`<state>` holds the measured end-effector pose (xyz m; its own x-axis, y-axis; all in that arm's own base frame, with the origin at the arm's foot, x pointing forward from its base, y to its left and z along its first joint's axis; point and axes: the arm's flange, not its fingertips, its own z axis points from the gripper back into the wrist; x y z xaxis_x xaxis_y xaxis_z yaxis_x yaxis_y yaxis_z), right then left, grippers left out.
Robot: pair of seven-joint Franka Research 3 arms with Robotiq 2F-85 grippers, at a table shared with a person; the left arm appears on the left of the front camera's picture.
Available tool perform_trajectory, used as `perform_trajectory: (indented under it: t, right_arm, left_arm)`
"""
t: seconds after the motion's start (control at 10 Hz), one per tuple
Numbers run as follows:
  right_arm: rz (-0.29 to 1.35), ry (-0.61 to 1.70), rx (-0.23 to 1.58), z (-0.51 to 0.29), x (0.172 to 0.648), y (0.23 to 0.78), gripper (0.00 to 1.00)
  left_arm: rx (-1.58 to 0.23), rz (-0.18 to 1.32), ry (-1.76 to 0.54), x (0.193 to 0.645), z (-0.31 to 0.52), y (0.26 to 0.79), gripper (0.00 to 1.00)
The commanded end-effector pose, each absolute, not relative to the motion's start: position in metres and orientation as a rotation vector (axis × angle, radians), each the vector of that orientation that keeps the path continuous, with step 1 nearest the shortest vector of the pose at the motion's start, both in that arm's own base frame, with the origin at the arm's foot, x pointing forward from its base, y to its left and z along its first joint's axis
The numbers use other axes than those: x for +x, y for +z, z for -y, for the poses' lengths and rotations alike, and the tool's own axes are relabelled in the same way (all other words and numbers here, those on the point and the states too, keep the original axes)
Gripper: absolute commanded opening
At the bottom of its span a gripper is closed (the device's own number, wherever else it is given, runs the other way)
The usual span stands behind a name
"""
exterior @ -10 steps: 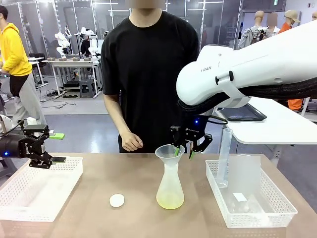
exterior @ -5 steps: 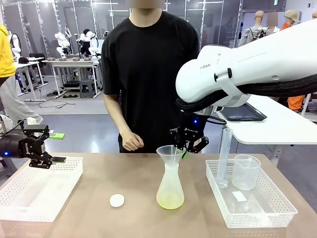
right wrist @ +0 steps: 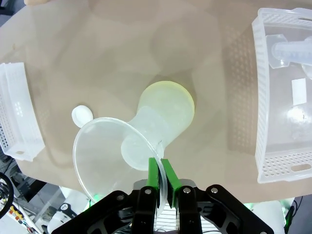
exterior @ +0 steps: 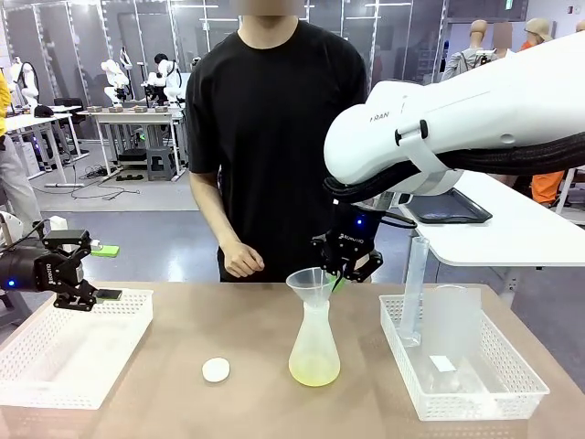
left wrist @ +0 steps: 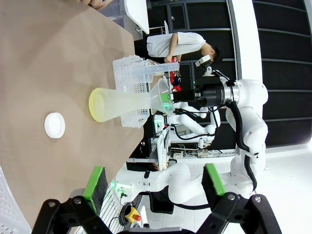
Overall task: Prepare the solutions needed for the experiment.
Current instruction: Once the solution is in the Big flask , pick up the Plastic Funnel and place it back into the right Organizing basket.
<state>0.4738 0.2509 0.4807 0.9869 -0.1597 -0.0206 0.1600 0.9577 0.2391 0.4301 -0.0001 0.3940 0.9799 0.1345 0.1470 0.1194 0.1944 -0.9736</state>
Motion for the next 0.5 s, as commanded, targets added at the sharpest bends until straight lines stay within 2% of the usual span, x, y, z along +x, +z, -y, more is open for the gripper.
perform_trajectory:
  t: [0.0, 0.4]
  right_arm:
    - [-0.014, -0.133, 0.276, -0.248, 0.47, 0.478, 0.0]
    - [0.045, -0.064, 0.34, -0.247, 0.456, 0.487, 0.0]
  left_arm:
    - [-1.408, 0.24, 0.001, 0.432, 0.001, 0.396, 1.0]
    - [-1.408, 0.24, 0.001, 0.432, 0.001, 0.396, 1.0]
